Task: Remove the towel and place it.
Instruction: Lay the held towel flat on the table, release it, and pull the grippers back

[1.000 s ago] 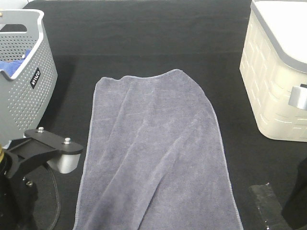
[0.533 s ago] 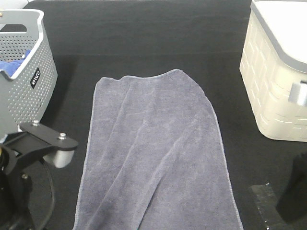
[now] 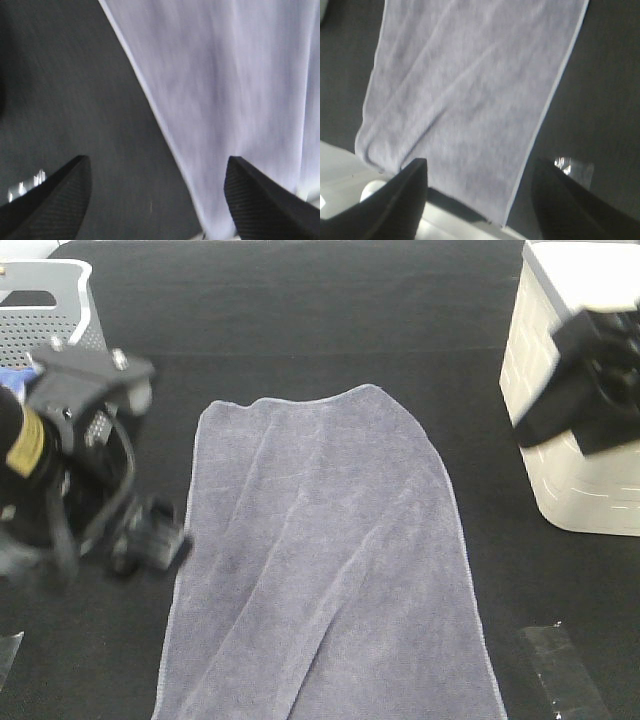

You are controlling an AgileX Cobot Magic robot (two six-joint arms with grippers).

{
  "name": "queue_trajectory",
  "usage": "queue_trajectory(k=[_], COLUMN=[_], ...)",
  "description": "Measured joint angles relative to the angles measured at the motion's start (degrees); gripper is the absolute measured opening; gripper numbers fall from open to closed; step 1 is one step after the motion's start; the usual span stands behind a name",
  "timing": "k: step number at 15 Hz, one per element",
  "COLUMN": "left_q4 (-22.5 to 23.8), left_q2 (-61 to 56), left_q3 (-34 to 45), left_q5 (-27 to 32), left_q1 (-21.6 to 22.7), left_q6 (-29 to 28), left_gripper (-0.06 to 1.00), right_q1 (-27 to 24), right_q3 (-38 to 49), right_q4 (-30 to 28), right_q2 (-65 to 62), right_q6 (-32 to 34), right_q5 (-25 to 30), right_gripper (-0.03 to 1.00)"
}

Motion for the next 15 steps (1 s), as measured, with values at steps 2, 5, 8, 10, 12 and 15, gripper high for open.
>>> queue_trajectory(k=[2, 5, 8, 10, 12, 15], left_q4=[-0.1, -0.1, -0.1, 0.0, 0.0, -0.1], left_q2=[2.2, 10.5, 20.6, 27.6, 33.8, 42.0], left_q3=[-2.7, -14.3, -25.6, -32.8, -39.9, -50.2], left_q5=[-4.8, -6.5, -6.0, -5.6, -5.0, -4.6], left_q1=[6.4, 12.8, 15.6, 16.5, 16.8, 16.8], left_q6=[-0.1, 3.8, 4.9, 5.0, 5.0, 5.0], left_gripper=[0.70, 0.70, 0.70, 0.70, 0.70, 0.70], right_q1=[0.0, 0.0, 0.0, 0.0, 0.0, 0.0], right_q3=[-6.9, -21.1, -31.9, -39.2, -46.2, -54.4], right_q4=[-0.5, -2.5, -7.0, -9.2, -9.5, -12.0], right_q2=[6.4, 18.0, 26.8, 33.1, 39.4, 48.4], right_q6=[0.0, 0.0, 0.5, 1.7, 1.8, 1.9], right_q5=[0.0, -0.4, -0.4, -0.3, -0.3, -0.3], right_gripper=[0.57, 0.57, 0.57, 0.57, 0.57, 0.57])
